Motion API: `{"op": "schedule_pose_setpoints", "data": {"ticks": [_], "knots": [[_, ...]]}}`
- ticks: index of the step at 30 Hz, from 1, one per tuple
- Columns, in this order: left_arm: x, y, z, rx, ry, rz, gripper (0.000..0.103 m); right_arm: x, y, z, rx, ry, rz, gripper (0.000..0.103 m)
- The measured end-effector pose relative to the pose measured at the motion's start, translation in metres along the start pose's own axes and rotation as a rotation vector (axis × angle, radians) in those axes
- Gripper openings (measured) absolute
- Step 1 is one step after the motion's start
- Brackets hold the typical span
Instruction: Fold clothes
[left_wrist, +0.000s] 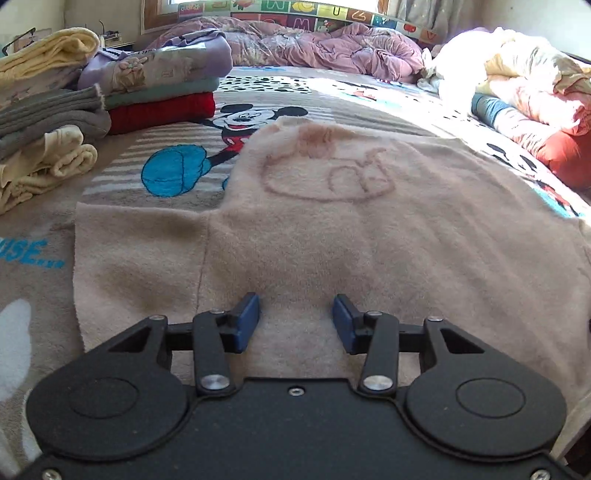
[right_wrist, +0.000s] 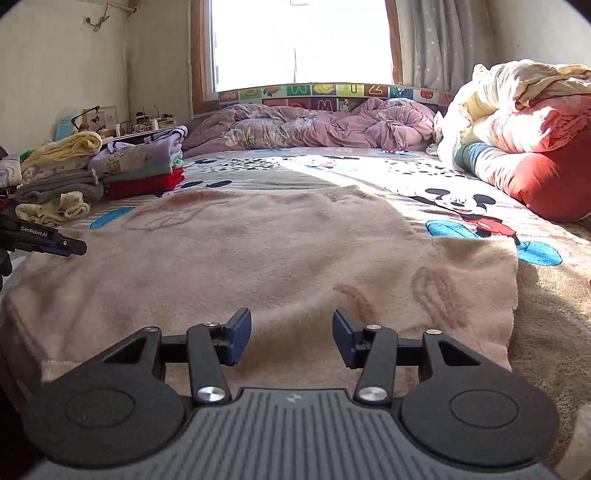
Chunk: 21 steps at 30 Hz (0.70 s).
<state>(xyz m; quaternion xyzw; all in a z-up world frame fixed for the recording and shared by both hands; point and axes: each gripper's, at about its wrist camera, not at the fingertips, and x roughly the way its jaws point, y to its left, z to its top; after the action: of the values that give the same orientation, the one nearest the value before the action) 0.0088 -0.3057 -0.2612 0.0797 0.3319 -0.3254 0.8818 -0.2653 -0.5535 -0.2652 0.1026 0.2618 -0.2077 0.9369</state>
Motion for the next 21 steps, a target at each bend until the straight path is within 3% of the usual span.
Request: {"op": "schedule_pose_setpoints", "data": {"ticks": [1, 3, 6, 7, 9, 11, 12, 14, 17, 20, 21], "knots": [[-0.001, -0.005, 0.002, 0.008, -0.015, -0.001, 0.045, 0.004, -0.009, -0.003, 0.035, 0.022, -0.013, 0.046], [-0.004, -0.016, 0.005, 0.022, -0.048, -0.008, 0.045, -0.007, -0.027, -0.001, 0.125, -0.039, -0.013, 0.040], [-0.016, -0.049, 0.005, 0.061, -0.139, -0.134, 0.045, -0.021, -0.041, 0.001, 0.160, -0.155, -0.039, 0.044], [-0.018, -0.064, 0.003, 0.098, -0.165, -0.178, 0.045, -0.017, -0.045, 0.001, 0.165, -0.145, -0.047, 0.047], [-0.020, -0.094, -0.005, 0.155, -0.174, -0.269, 0.045, 0.003, -0.046, -0.004, 0.118, -0.023, -0.133, 0.046], [-0.021, -0.123, -0.015, 0.206, -0.170, -0.371, 0.045, 0.005, -0.048, -0.007, 0.101, -0.002, -0.156, 0.041], [-0.019, -0.138, -0.023, 0.259, -0.153, -0.381, 0.045, 0.003, -0.049, -0.007, 0.092, -0.003, -0.166, 0.041], [-0.001, -0.177, -0.045, 0.428, -0.037, -0.340, 0.044, -0.001, -0.051, -0.010, 0.078, -0.004, -0.184, 0.039], [-0.007, -0.194, -0.053, 0.538, -0.119, -0.282, 0.040, -0.009, -0.053, -0.014, 0.076, -0.011, -0.213, 0.034], [-0.022, -0.189, -0.046, 0.488, -0.202, -0.374, 0.038, -0.016, -0.055, -0.017, 0.084, -0.025, -0.242, 0.026], [-0.016, -0.193, -0.049, 0.501, -0.161, -0.375, 0.038, -0.021, -0.057, -0.017, 0.104, -0.041, -0.241, 0.026]]}}
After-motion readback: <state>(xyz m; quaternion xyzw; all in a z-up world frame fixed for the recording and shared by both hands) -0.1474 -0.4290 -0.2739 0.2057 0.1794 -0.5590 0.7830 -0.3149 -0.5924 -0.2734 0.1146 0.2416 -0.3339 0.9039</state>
